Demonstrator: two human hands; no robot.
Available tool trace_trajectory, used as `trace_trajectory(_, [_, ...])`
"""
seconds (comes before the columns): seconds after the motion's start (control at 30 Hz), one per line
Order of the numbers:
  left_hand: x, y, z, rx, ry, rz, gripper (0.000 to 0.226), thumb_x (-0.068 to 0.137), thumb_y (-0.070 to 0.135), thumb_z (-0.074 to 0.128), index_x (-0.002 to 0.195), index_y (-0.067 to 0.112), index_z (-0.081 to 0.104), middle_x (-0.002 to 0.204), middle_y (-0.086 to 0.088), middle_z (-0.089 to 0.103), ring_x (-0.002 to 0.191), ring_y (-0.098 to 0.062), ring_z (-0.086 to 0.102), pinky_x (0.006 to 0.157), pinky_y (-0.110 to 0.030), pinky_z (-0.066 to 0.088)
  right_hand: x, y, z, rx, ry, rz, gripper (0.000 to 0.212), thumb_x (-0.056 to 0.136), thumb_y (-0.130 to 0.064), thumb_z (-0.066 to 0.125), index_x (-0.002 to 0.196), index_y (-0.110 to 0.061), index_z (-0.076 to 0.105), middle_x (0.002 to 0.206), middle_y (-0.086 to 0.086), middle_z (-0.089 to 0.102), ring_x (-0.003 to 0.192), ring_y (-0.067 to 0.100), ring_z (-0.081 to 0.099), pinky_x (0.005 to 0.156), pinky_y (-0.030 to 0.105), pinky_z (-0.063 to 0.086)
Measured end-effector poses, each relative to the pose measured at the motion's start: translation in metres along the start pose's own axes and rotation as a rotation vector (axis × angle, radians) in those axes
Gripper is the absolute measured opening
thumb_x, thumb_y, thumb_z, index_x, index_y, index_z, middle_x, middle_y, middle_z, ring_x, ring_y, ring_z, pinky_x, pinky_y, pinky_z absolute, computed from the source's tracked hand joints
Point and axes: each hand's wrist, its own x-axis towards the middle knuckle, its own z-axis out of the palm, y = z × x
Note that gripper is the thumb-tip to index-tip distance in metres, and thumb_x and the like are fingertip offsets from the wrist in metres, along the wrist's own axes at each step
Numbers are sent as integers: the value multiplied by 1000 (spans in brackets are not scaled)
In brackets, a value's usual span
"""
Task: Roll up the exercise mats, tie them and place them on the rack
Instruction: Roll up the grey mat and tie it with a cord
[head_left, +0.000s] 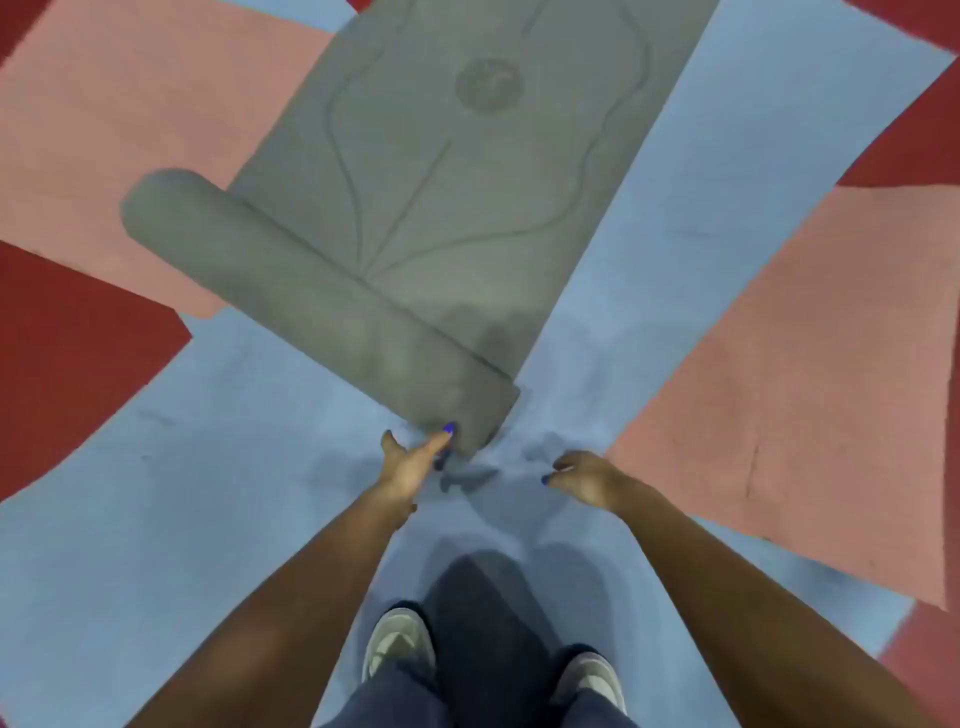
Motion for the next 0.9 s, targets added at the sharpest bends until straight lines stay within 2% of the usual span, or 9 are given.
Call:
trace_trajectory(0.07, [24,11,13,-309,-29,-87,75,82,54,65,141,21,33,137,-10,45,105,-30,54,87,-50,43,31,-5,1,341,-14,42,35,97,-35,51,119,-8,55,96,12,53,84,24,49,65,24,40])
trace_trajectory(0.13, [40,26,21,-589,-136,-119,47,84,54,62,112,18,52,112,-9,57,84,-24,57,85,-47,47,58,-21,-2,773,-15,135,41,95,-46,47,118,-12,51,104,11,52,94,25,50,81,33,40])
trace_trajectory(0.23, [56,14,32,-647,-200,-36,36,85,52,62,88,16,60,77,-4,69,75,-19,61,70,-36,52,87,-44,4,1301,-94,187,47,91,-52,50,112,-11,47,112,14,55,113,32,55,92,44,42])
trace_trajectory(0.3, [64,2,34,-664,-215,16,38,84,54,63,86,15,63,64,-2,71,76,-19,64,68,-35,53,96,-61,11,1406,-84,174,35,89,-43,57,94,-9,52,92,11,61,93,29,61,89,41,47])
trace_trajectory(0.47, [63,-8,23,-747,-235,105,53,78,63,64,106,18,67,92,-3,74,92,-21,68,91,-39,53,77,-82,19,1377,44,7,24,90,-10,55,67,-12,52,47,4,57,44,21,57,40,25,48])
trace_trajectory(0.63, [49,-18,10,-871,-245,102,56,75,63,67,108,18,66,100,-3,73,100,-22,67,87,-38,55,50,-89,11,1452,82,-117,27,92,9,48,68,-2,50,72,9,49,68,22,54,65,24,54])
trace_trajectory(0.73, [41,-23,7,-860,-257,58,48,82,60,62,96,14,60,100,-8,65,105,-26,63,96,-43,49,33,-97,2,1442,32,-91,26,91,13,47,69,1,51,75,12,51,108,26,59,96,28,47])
trace_trajectory(0.8, [28,-20,3,-788,-238,68,43,87,57,57,97,15,56,102,-8,59,107,-26,59,93,-41,47,15,-98,-3,1414,9,-37,24,89,13,50,67,4,50,83,13,53,122,25,52,94,36,46])
trace_trajectory(0.9, [-1,-10,-7,-692,-181,163,50,95,44,52,135,14,46,139,-6,48,127,-25,48,100,-42,40,-29,-89,-6,1589,24,46,20,88,10,57,70,4,48,121,11,42,123,22,44,85,24,49])
